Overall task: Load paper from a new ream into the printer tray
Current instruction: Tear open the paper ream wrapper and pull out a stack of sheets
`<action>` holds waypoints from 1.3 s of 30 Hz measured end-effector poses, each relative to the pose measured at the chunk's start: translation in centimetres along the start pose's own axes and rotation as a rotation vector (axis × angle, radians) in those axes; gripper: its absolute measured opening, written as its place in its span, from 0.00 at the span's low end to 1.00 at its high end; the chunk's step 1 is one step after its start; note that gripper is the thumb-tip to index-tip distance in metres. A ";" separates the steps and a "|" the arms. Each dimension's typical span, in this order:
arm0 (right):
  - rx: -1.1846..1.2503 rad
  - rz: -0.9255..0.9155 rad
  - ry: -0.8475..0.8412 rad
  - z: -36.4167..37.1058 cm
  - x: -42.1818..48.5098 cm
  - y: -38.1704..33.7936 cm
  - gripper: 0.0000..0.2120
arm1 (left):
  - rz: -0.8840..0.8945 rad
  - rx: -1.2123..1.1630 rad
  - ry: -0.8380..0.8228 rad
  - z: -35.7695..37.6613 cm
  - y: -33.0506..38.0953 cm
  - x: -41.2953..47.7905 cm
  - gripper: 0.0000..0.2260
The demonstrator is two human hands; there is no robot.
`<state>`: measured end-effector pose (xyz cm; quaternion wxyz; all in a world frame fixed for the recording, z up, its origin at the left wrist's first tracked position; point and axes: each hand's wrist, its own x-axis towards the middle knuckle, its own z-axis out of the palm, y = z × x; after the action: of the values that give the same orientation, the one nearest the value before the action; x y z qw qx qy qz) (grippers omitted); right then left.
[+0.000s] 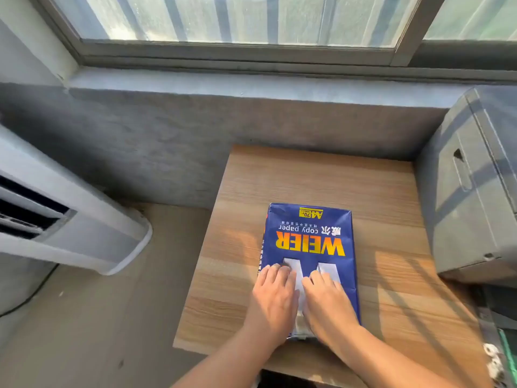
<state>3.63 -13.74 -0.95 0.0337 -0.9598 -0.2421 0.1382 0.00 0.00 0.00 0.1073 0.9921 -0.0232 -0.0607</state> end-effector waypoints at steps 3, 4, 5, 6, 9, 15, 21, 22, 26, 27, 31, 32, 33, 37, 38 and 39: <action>0.047 -0.032 -0.020 2.4 -0.4 -0.3 0.20 | 0.043 -0.031 -0.051 2.5 -0.2 -0.4 0.15; 0.022 -0.010 -0.011 3.0 -0.8 -0.5 0.19 | 0.060 -0.013 -0.067 3.4 -0.3 -0.8 0.16; 0.018 -0.016 0.004 3.8 -1.2 -0.7 0.16 | 0.065 -0.001 -0.084 4.0 -0.4 -0.9 0.17; 0.004 -0.007 0.007 4.5 -1.6 -0.9 0.14 | 0.072 0.003 -0.102 4.7 -0.6 -1.1 0.17; -0.006 0.013 0.015 5.4 -2.6 -1.3 0.12 | 0.079 -0.007 -0.095 5.5 -0.9 -1.4 0.19; 0.023 -0.122 0.111 4.9 -2.2 0.2 0.04 | 0.105 -0.030 -0.082 5.3 -1.1 -1.4 0.20; -0.076 -0.407 0.152 4.0 -8.8 -1.3 0.09 | 0.093 -0.013 -0.136 5.4 -1.4 -1.4 0.21; -0.039 -0.431 0.206 4.3 -10.5 -1.7 0.08 | 0.101 -0.012 -0.135 5.4 -1.5 -1.5 0.21; 0.039 -0.384 0.238 5.8 -13.0 -2.0 0.06 | 0.139 -0.019 -0.111 5.3 -1.7 -1.5 0.19; 0.055 -0.371 0.219 5.9 -12.8 -1.9 0.05 | 0.145 -0.012 -0.106 5.3 -1.7 -1.6 0.19; 0.339 -0.190 0.050 5.0 -13.3 -2.4 0.04 | 0.158 0.003 -0.127 5.7 -1.9 -2.1 0.21; 0.479 -0.036 0.013 4.8 -13.7 -2.7 0.06 | 0.160 0.003 -0.125 5.7 -1.9 -2.1 0.21; 0.622 0.154 -0.013 4.6 -13.9 -2.8 0.08 | 0.162 0.009 -0.123 5.6 -1.9 -2.2 0.21; 1.175 0.877 0.148 3.8 -13.1 -2.2 0.05 | 0.206 0.051 -0.125 5.0 -1.9 -2.8 0.22; 1.259 1.009 0.184 3.5 -12.7 -1.9 0.05 | 0.211 0.056 -0.125 4.9 -1.9 -2.9 0.23; 1.276 1.097 0.212 3.3 -12.3 -1.6 0.09 | 0.210 0.054 -0.125 4.8 -1.9 -3.1 0.23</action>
<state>-8.39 -18.16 -0.86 0.5194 -0.7463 0.3865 0.1544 -3.57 1.08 -4.68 0.0847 0.9810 -0.1352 -0.1101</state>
